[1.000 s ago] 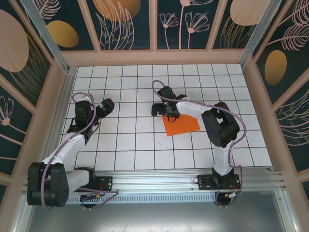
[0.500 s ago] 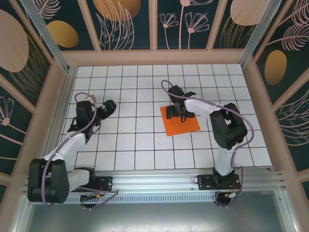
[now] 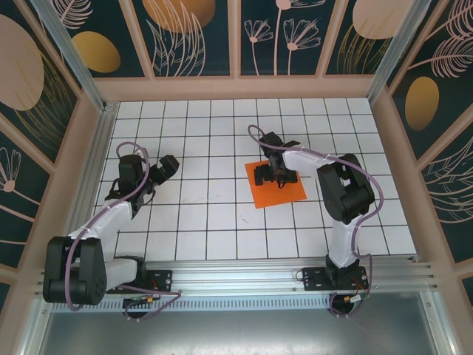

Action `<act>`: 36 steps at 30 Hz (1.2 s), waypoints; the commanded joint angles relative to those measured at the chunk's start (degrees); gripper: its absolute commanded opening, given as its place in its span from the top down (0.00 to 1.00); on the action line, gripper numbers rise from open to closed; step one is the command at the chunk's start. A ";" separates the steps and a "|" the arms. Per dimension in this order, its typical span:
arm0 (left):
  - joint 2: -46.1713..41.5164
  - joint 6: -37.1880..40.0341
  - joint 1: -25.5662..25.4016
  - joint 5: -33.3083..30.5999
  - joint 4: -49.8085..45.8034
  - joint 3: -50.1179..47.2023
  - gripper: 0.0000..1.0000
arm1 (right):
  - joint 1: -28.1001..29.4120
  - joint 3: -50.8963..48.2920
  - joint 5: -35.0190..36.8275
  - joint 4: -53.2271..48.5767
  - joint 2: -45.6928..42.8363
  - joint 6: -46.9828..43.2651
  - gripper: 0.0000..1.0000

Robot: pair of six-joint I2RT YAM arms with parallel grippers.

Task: Fold a paper plane with a square sheet of paper (pick it up from the middle)
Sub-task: First fold in half a square sheet of paper at the center of the table.

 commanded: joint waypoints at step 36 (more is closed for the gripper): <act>1.90 -10.01 -1.87 13.91 10.99 -5.04 0.01 | -9.39 -17.76 -36.60 27.66 -16.55 13.89 0.65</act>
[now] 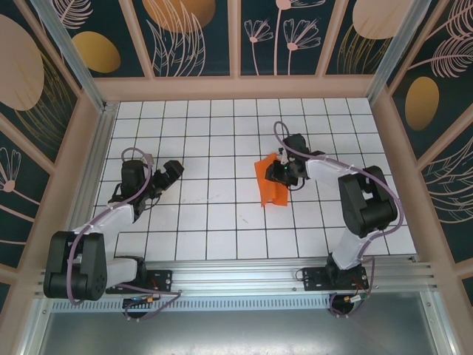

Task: Fold a paper plane with a square sheet of paper (pick it up from the middle)
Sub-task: First fold in half a square sheet of paper at the center of the table.

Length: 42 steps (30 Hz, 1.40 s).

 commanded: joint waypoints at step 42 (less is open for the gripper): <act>33.41 -13.45 -30.32 1.98 20.86 16.62 0.43 | -1.70 -8.34 -12.88 19.47 7.56 11.46 0.62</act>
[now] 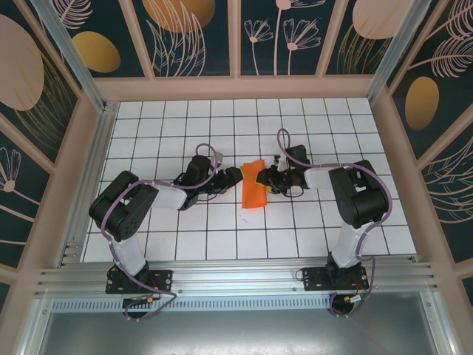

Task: Fold a paper plane with a square sheet of paper (pick it up from the middle)
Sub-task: First fold in half a square sheet of paper at the center of the table.

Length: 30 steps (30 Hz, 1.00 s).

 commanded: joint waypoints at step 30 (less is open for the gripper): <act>1.55 -14.33 -2.81 8.61 11.87 -8.38 0.36 | -1.58 -1.47 -1.23 6.84 4.02 8.26 0.56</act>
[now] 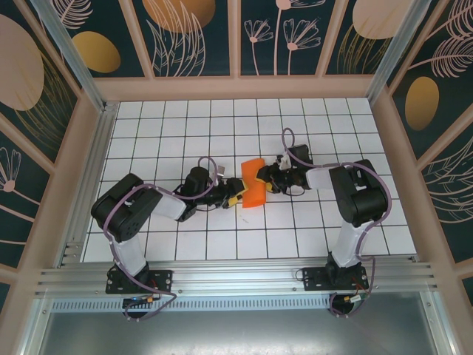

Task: Fold a paper plane with a square sheet of paper (pick it up from the middle)
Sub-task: First fold in half a square sheet of paper at the center of the table.

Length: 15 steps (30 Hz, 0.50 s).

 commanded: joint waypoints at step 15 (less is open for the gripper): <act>6.92 -5.91 -0.93 3.88 12.81 -0.55 0.53 | -0.32 -1.06 1.62 2.95 3.12 1.04 0.56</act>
